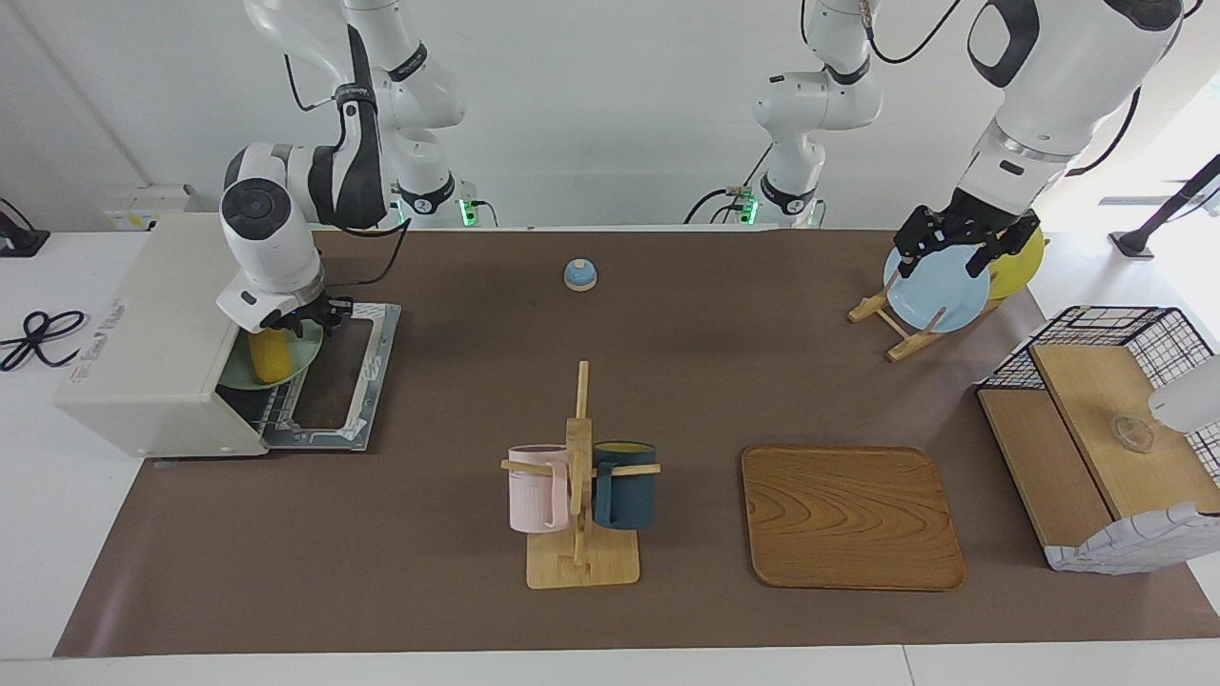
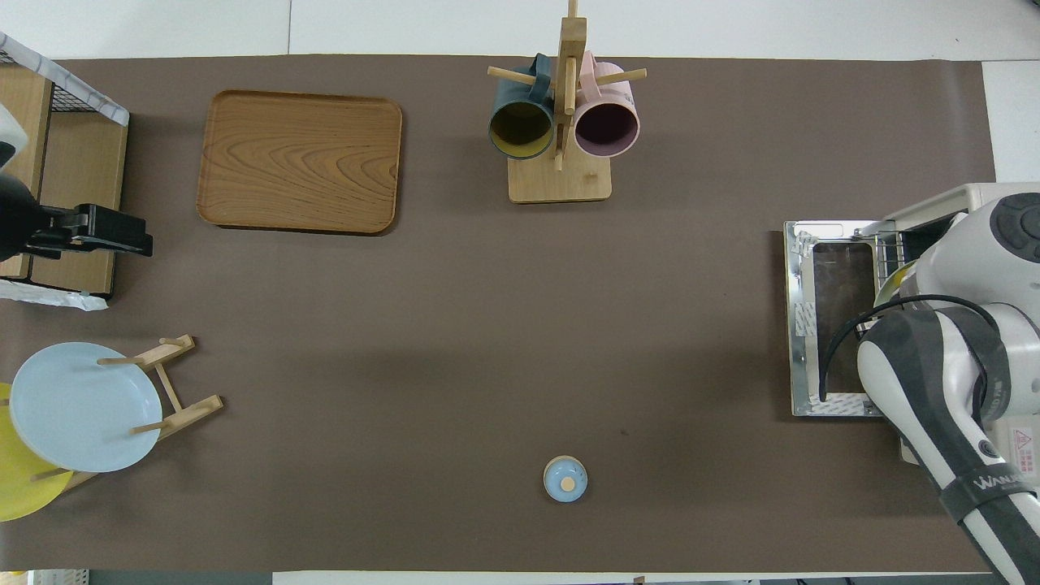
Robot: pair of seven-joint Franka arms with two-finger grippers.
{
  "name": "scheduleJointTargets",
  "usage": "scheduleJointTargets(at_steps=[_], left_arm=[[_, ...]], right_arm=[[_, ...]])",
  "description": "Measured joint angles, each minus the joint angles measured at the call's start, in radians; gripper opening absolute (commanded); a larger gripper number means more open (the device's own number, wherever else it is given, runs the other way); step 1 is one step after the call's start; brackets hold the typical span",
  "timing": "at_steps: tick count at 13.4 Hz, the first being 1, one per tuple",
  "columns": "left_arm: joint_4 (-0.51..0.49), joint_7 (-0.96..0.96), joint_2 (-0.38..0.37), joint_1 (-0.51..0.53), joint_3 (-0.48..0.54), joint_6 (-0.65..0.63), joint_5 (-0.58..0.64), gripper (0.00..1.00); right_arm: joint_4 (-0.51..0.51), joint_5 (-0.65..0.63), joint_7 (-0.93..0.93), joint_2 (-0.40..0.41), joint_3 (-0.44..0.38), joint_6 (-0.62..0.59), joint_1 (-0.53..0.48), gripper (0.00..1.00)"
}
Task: Put corn in oven
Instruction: 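Carry the plate into the open toaster oven with the right gripper, then release the plate inside the oven and withdraw the right gripper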
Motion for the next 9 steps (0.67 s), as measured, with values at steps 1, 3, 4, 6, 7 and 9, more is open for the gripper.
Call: scheduleJointTargets(at_steps=[1,3,4,6,7,9], left_arm=[[0.000,0.000,0.000,0.000,0.000,0.000,0.000,1.00],[0.000,0.000,0.000,0.000,0.000,0.000,0.000,1.00],[0.000,0.000,0.000,0.000,0.000,0.000,0.000,1.00],[0.000,0.000,0.000,0.002,0.001,0.000,0.000,1.00],[0.000,0.000,0.000,0.003,0.002,0.000,0.000,1.00],[0.000,0.000,0.000,0.003,0.001,0.000,0.000,1.00]], right_arm=[[0.000,0.000,0.000,-0.001,0.001,0.001,0.003,0.51],[0.001,0.001,0.010,-0.002,0.006,0.003,0.013,0.45],[0.001,0.001,0.029,-0.002,0.008,0.004,0.023,0.42],[0.001,0.003,0.081,-0.002,0.009,0.004,0.063,0.40],[0.001,0.004,0.109,-0.002,0.010,0.004,0.083,0.37],[0.001,0.031,0.160,-0.002,0.011,0.004,0.120,0.09]])
